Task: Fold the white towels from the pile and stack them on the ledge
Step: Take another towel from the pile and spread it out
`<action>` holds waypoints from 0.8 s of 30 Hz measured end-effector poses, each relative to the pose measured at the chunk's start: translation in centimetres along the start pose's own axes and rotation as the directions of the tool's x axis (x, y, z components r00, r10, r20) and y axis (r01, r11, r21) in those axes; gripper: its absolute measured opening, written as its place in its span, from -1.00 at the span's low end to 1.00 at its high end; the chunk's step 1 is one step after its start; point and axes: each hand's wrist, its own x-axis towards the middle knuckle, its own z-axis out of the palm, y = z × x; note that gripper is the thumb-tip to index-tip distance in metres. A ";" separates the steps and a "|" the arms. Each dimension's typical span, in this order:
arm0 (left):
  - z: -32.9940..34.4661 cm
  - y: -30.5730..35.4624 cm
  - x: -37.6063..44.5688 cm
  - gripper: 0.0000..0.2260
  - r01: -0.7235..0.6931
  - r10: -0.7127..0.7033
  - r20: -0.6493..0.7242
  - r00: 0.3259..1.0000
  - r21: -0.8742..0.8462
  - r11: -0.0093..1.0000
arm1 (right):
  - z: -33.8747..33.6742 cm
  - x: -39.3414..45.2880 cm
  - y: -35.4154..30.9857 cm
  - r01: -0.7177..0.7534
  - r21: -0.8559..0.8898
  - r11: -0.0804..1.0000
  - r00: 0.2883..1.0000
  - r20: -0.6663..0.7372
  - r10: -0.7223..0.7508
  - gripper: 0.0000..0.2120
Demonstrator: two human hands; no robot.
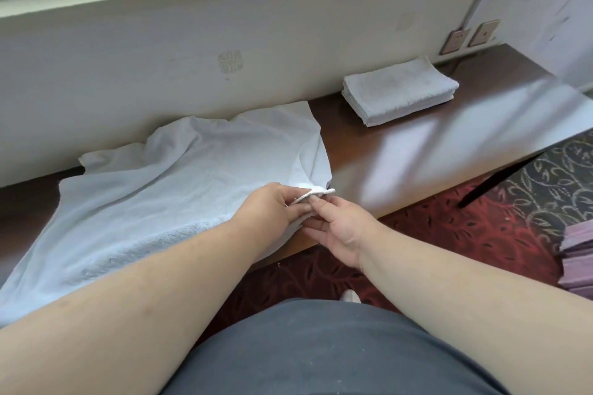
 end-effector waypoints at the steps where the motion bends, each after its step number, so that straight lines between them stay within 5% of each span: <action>1: -0.3 0.0 0.0 -0.78 0.016 -0.017 -0.018 1.000 -0.020 1.000 | 0.0 0.0 -0.1 0.003 0.005 1.000 0.999 -0.054 -0.002 -0.80; 5: -0.7 0.1 0.1 -0.81 0.073 -0.069 -0.162 0.984 0.019 0.997 | -0.2 0.2 -0.4 0.004 0.020 1.000 0.966 -0.260 0.002 -0.81; 8: -0.1 0.1 0.1 -0.46 0.018 -0.015 -0.161 0.987 0.017 1.000 | 0.3 0.2 -0.5 -0.037 -0.008 0.999 0.970 -0.239 0.034 -0.77; 11: 0.8 0.2 -0.2 -0.83 0.025 -0.024 -0.072 0.997 0.018 1.000 | 1.3 -0.1 -0.4 -0.169 0.104 0.980 0.978 -0.105 0.180 -0.61; 15: 0.8 -1.0 0.0 -0.84 0.060 -0.053 -0.087 0.995 0.079 0.995 | 0.5 0.5 0.1 -0.223 0.087 0.971 0.958 -0.163 0.235 -0.60; 20: 1.4 -2.1 -0.4 -0.88 0.065 -0.078 0.045 0.996 0.231 0.971 | -2.7 1.6 0.8 -0.332 0.062 0.941 0.905 -0.259 0.336 -0.34; 24: 2.9 -2.4 -1.3 -0.88 0.025 -0.106 0.198 0.974 0.371 0.928 | -5.4 2.9 2.9 -0.377 -0.108 0.920 0.856 -0.420 0.302 -0.50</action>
